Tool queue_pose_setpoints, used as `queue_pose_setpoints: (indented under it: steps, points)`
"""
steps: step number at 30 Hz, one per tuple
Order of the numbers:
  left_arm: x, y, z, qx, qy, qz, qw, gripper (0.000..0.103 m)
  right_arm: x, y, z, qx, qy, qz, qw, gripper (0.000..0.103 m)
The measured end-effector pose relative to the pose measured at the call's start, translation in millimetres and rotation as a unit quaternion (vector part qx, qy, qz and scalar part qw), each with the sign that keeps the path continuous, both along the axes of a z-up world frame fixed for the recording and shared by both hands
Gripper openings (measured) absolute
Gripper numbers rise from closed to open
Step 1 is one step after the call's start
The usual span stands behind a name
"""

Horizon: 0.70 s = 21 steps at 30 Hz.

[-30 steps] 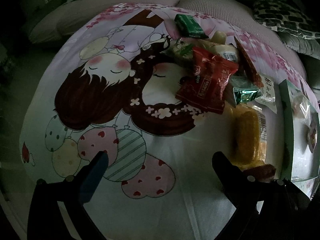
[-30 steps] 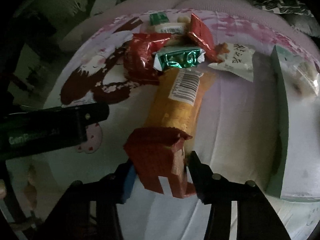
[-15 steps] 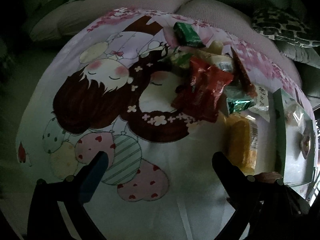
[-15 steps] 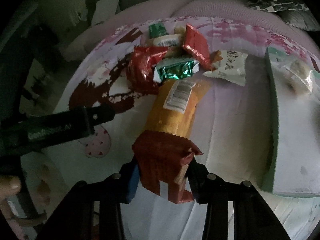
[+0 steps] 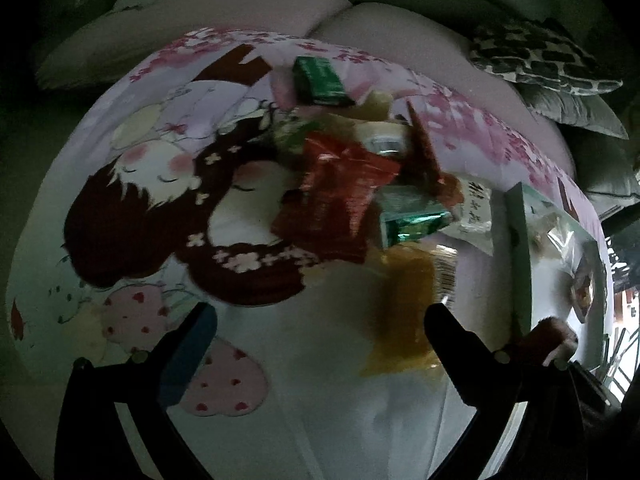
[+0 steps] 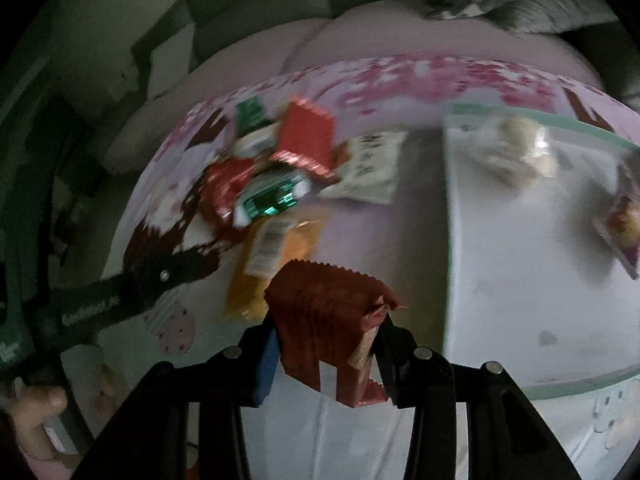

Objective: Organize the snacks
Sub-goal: 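Lift the red box with the right gripper while left grasps the yellow barcode cake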

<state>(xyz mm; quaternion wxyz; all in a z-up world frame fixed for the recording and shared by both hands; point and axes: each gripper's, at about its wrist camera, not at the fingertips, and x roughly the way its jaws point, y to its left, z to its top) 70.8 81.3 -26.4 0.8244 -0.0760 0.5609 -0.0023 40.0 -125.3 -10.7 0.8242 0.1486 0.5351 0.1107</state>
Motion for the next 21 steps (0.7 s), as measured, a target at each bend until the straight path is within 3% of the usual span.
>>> queue_pose_setpoints:
  steps: [7,17,21]
  points:
    - [8.6,-26.1,-1.7,-0.01,-0.005,-0.028,0.9995,0.103,3.7,-39.0,7.0,0.019,-0.006,-0.045,0.999,0.045]
    - [18.3,-63.1,-21.2,-0.011,0.007,-0.09,0.9959,0.103,2.5,-65.6,11.1,0.004,-0.009,-0.084,0.996,0.043]
    - [21.4,-69.0,-30.8,-0.005,0.017,-0.096,0.9952,0.084,4.3,-65.9,9.1,0.001,-0.007,-0.081,0.997,0.043]
